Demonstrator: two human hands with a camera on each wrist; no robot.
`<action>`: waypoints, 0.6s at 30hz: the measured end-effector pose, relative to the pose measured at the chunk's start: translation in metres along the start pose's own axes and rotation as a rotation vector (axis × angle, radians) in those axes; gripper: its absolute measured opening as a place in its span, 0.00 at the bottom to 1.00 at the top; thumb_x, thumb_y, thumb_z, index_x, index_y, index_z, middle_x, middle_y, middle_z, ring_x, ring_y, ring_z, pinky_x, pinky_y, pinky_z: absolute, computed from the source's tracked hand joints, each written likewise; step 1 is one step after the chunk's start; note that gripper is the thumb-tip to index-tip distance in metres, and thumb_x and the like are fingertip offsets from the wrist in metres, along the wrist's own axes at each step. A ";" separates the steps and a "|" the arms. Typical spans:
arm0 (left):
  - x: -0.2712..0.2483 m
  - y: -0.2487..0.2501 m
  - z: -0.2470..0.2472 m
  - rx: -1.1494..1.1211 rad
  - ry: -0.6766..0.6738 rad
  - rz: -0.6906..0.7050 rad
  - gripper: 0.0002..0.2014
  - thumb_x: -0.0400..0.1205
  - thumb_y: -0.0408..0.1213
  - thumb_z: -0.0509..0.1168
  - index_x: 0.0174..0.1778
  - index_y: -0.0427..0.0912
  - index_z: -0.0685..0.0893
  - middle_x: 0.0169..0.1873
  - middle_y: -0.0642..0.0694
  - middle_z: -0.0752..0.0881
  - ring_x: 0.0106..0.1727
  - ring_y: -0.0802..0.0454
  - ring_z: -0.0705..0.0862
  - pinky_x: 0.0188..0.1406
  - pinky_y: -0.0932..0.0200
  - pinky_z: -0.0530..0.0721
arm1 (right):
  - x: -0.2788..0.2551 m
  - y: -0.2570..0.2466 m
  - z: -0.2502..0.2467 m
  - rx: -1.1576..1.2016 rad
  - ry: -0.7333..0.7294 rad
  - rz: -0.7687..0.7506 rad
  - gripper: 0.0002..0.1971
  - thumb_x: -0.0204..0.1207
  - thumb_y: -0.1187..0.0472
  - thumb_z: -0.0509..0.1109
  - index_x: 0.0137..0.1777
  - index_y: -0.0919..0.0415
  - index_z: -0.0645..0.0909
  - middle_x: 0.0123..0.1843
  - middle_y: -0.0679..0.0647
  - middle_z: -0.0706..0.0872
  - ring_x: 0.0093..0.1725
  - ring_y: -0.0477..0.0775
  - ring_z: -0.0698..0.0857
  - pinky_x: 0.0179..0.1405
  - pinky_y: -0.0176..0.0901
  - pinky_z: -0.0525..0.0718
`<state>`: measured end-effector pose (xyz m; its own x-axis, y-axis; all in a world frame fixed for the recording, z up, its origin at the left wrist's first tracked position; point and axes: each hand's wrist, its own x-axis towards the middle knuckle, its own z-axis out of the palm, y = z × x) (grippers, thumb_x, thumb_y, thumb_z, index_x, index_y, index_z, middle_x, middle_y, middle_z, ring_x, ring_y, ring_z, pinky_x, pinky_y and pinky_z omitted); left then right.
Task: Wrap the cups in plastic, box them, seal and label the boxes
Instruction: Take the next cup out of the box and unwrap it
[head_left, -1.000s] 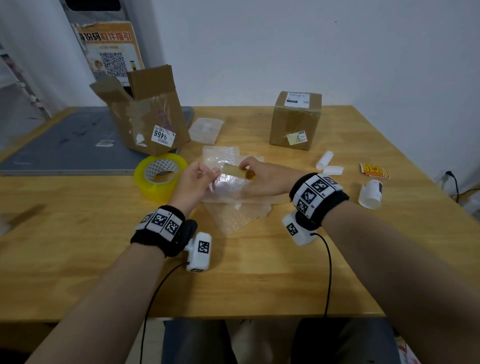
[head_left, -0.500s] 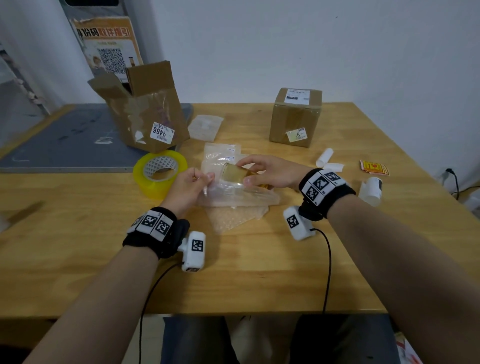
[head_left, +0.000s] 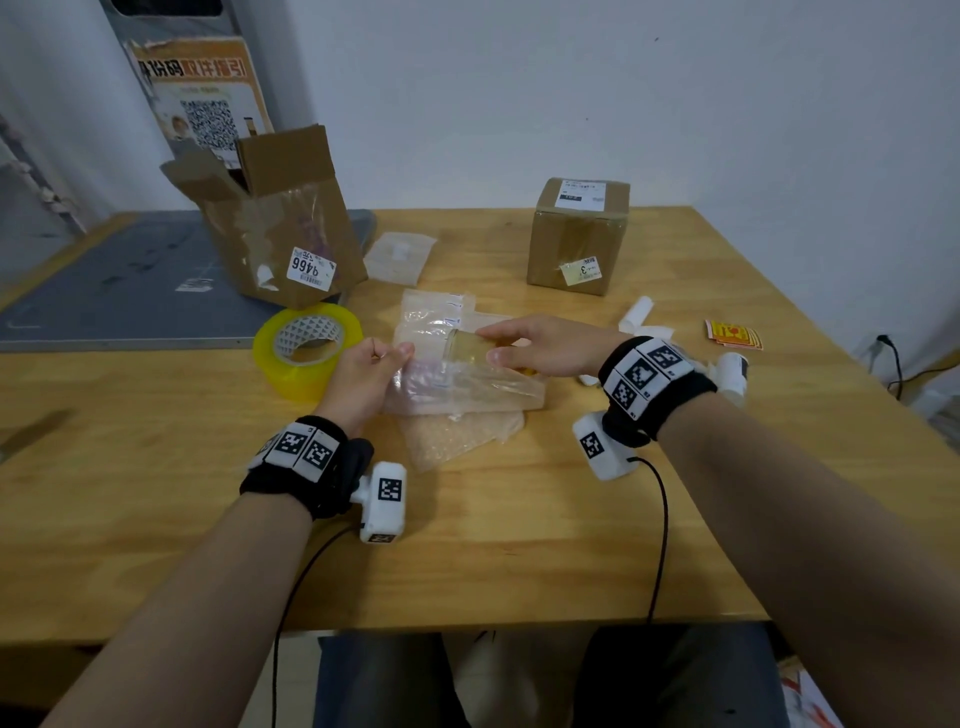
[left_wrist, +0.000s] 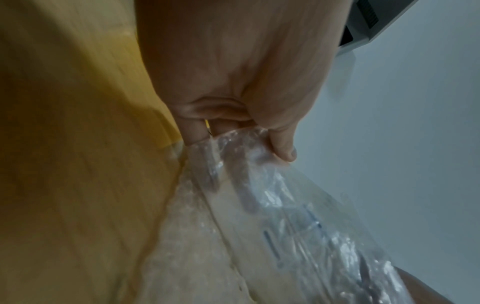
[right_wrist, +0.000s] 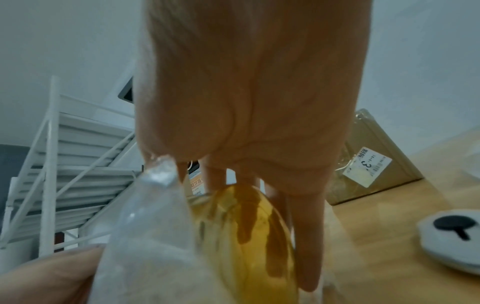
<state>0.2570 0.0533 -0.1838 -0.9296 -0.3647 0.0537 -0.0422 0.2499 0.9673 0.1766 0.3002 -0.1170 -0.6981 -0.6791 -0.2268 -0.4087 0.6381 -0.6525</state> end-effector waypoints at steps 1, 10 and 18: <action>0.000 0.001 0.001 0.009 0.006 -0.003 0.16 0.87 0.43 0.69 0.35 0.45 0.75 0.28 0.47 0.77 0.29 0.53 0.74 0.25 0.60 0.74 | -0.002 -0.004 0.000 0.001 -0.004 0.017 0.31 0.88 0.40 0.62 0.88 0.49 0.66 0.85 0.47 0.71 0.77 0.49 0.75 0.61 0.35 0.81; 0.005 0.016 -0.003 -0.009 0.030 0.012 0.16 0.83 0.43 0.75 0.33 0.46 0.78 0.30 0.44 0.83 0.29 0.56 0.81 0.35 0.56 0.81 | 0.016 -0.009 0.015 -0.246 0.059 0.062 0.45 0.67 0.42 0.85 0.82 0.54 0.72 0.73 0.48 0.80 0.69 0.54 0.81 0.73 0.53 0.79; -0.014 0.038 -0.019 0.026 0.134 0.128 0.17 0.75 0.38 0.82 0.34 0.47 0.78 0.29 0.52 0.81 0.29 0.60 0.79 0.32 0.64 0.77 | 0.010 -0.004 0.007 -0.147 0.038 0.065 0.38 0.72 0.43 0.83 0.80 0.51 0.76 0.70 0.45 0.84 0.67 0.51 0.83 0.72 0.49 0.78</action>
<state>0.2757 0.0507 -0.1429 -0.8709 -0.4442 0.2102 0.0623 0.3245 0.9438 0.1756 0.2879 -0.1217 -0.7465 -0.6221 -0.2362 -0.4414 0.7285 -0.5238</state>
